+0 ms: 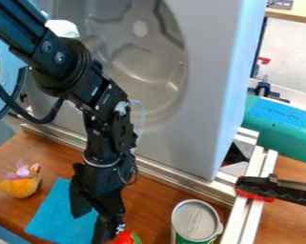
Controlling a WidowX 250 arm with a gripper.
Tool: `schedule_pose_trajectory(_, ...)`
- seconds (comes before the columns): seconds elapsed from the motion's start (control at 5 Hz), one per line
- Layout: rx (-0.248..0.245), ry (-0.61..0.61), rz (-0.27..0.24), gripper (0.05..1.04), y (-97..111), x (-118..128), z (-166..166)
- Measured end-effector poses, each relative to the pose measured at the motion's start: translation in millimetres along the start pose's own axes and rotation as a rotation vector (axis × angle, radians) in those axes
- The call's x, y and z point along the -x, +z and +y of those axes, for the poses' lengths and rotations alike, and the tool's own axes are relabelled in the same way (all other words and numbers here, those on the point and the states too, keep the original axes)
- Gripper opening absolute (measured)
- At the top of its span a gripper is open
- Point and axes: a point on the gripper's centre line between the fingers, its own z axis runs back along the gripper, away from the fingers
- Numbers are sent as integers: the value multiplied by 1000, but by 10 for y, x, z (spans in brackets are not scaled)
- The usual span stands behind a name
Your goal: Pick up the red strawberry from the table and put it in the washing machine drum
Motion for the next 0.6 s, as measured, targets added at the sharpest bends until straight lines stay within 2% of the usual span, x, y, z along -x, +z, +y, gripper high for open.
schedule_pose_trajectory(0.2, 6, 0, 16, 1008, -43, 12, -8)
schedule_pose_trajectory(0.4, 29, -86, 26, 1008, -136, -6, -38)
schedule_pose_trajectory(0.6, 0, -73, 15, 1008, -198, -41, -18)
